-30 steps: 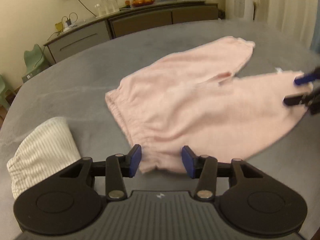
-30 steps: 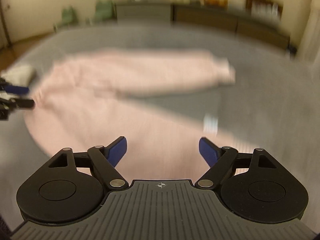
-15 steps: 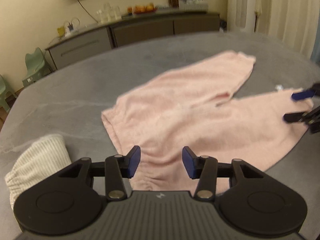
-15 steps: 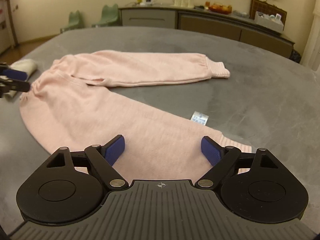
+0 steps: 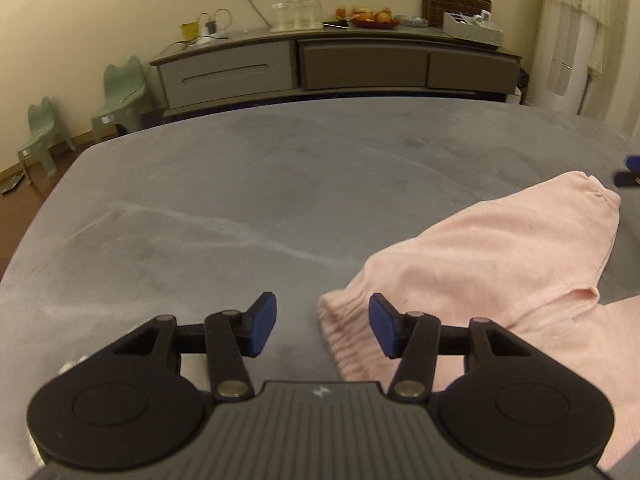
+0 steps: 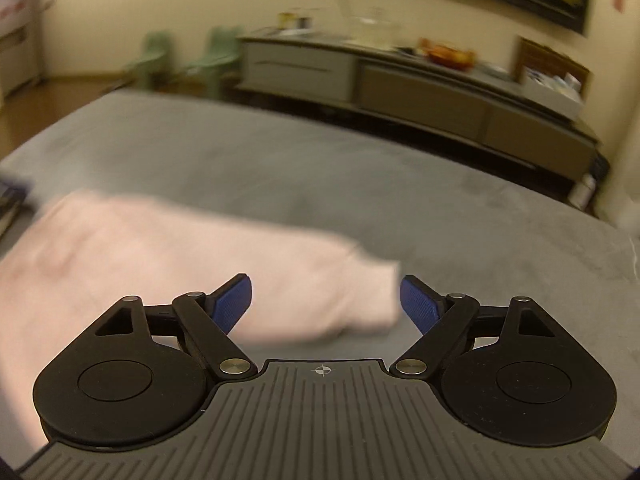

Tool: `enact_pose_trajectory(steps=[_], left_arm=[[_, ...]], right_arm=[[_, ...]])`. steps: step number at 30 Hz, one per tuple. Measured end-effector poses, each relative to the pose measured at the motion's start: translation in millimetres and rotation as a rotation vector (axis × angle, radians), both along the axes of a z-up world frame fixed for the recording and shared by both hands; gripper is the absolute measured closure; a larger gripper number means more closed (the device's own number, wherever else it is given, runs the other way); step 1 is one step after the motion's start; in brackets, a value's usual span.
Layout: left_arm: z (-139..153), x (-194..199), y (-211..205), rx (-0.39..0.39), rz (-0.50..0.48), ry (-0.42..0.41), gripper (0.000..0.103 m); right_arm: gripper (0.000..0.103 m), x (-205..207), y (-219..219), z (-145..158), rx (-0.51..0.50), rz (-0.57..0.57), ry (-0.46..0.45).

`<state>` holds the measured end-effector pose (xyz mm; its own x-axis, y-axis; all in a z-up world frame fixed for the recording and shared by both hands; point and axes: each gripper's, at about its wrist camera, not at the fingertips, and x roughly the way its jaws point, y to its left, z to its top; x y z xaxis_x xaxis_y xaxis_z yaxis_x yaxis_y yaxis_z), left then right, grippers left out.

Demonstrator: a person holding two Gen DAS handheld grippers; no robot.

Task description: Fold clothes

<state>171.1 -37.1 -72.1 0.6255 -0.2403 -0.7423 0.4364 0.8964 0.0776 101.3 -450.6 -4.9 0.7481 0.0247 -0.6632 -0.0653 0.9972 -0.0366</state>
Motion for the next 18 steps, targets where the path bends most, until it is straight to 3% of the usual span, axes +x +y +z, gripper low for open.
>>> enact_pose_trajectory(steps=[2, 4, 5, 6, 7, 8, 9, 10, 14, 16, 18], left_arm=[[-4.3, 4.1, -14.0, 0.013, -0.03, -0.002, 0.04], [-8.6, 6.2, -27.5, 0.027, -0.057, -0.002, 0.04], [-10.9, 6.9, -33.7, 0.042, -0.068, 0.001, 0.042], [-13.0, 7.4, -39.3, 0.056, -0.078, 0.002, 0.053], [-13.6, 7.4, -41.9, 0.061, -0.079, -0.005, 0.063], [-13.6, 7.2, -44.1, 0.064, -0.079, -0.012, 0.084], [-10.4, 5.5, -44.7, 0.059, -0.074, -0.024, 0.098], [-7.1, 3.8, -45.3, 0.054, -0.069, -0.037, 0.099], [5.2, -41.8, -28.5, 0.063, -0.126, -0.119, 0.099], [11.3, -69.7, -17.5, 0.071, -0.164, -0.165, 0.099], [17.3, -97.6, -6.6, 0.079, -0.202, -0.21, 0.094]], right_arm=[[0.019, 21.6, -7.2, -13.6, 0.009, -0.006, 0.021], [0.018, 40.8, -12.9, -28.5, 0.009, -0.005, 0.046], [0.019, 46.9, -14.7, -37.0, -0.003, -0.003, 0.058], [0.026, 49.2, -15.9, -45.2, -0.013, 0.003, 0.068], [0.04, 49.1, -16.5, -47.4, -0.009, 0.016, 0.068], [0.051, 48.2, -16.8, -46.4, 0.002, 0.031, 0.062], [0.079, 47.3, -17.1, -45.5, 0.013, 0.045, 0.057], [0.093, 46.4, -17.4, -44.5, 0.023, 0.06, 0.051], [0.094, 16.2, 0.8, -21.9, -0.096, 0.113, -0.058], [0.094, -25.9, 18.1, -4.5, -0.259, 0.209, -0.172], [0.093, -84.4, 42.9, 2.7, -0.522, 0.351, -0.3]])
